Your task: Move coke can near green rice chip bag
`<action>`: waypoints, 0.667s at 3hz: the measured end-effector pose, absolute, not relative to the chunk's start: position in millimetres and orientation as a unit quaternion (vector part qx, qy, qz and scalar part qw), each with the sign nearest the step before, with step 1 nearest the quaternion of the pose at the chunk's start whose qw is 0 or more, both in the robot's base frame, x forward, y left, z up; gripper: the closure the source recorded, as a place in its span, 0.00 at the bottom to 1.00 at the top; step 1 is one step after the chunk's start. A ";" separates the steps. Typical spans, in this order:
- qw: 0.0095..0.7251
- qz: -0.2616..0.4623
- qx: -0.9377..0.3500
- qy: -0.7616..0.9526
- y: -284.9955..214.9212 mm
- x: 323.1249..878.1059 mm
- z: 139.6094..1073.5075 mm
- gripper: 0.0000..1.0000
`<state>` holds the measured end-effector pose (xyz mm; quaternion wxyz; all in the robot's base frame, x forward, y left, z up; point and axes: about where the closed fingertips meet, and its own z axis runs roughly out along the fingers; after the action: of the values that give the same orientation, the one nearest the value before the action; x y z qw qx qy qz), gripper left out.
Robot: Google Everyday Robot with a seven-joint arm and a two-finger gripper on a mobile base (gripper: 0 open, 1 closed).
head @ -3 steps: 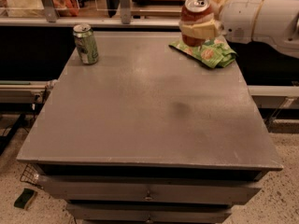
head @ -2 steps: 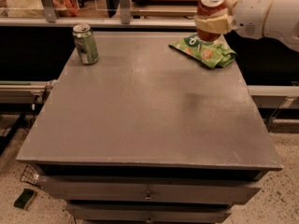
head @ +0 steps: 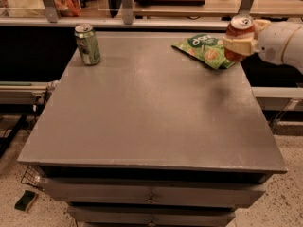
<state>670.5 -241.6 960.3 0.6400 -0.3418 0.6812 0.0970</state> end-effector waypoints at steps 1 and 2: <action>0.649 0.112 -0.317 0.683 -243.6 674.1 939.3 1.00; 0.650 0.110 -0.303 0.688 -243.8 679.3 930.5 0.84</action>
Offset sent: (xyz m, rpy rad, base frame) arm 0.0145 -0.0090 -0.0398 0.0828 0.0220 -0.0847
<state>679.3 -243.8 930.5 0.6495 -0.3034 0.6884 0.1103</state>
